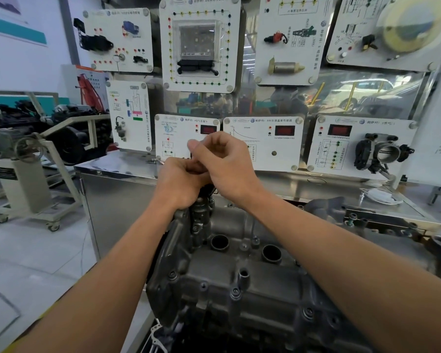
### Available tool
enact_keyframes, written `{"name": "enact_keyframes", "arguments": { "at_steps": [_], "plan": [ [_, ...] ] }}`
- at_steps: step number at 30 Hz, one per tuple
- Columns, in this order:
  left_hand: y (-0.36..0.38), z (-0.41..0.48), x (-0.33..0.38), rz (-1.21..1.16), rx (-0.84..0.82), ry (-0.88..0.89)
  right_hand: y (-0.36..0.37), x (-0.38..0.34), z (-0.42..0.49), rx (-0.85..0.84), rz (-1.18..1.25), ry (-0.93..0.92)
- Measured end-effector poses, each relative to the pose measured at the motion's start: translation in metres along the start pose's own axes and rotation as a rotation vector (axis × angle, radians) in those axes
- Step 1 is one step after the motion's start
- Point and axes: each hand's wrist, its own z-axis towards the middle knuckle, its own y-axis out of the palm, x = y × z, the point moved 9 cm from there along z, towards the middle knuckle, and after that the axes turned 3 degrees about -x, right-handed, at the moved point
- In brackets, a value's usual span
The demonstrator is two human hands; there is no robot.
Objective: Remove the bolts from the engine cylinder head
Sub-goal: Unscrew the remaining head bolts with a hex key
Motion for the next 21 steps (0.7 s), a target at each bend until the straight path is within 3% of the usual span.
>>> {"name": "enact_keyframes", "arguments": {
  "at_steps": [2,5,9,12,15,19,21],
  "plan": [
    [-0.001,0.001,-0.002,0.003,0.017,-0.008,0.000,-0.004,-0.002,0.027,-0.076,-0.039],
    [0.000,0.002,-0.003,-0.011,0.026,0.003,-0.002,0.003,0.000,0.037,0.059,0.022],
    [0.003,0.001,-0.004,-0.087,-0.016,0.047,-0.005,0.019,0.009,-0.014,0.447,0.249],
    [0.004,0.000,-0.010,-0.206,-0.053,0.012,0.004,0.027,0.020,-0.044,0.455,0.434],
    [0.005,-0.001,-0.009,-0.197,-0.066,0.005,0.008,0.024,0.028,-0.012,0.222,0.494],
    [-0.006,-0.001,0.000,0.058,0.017,0.064,0.020,-0.008,0.029,0.014,-0.407,0.226],
    [-0.011,0.001,0.003,0.221,0.060,0.079,0.038,-0.019,0.021,-0.059,-0.562,0.136]
  ]
}}
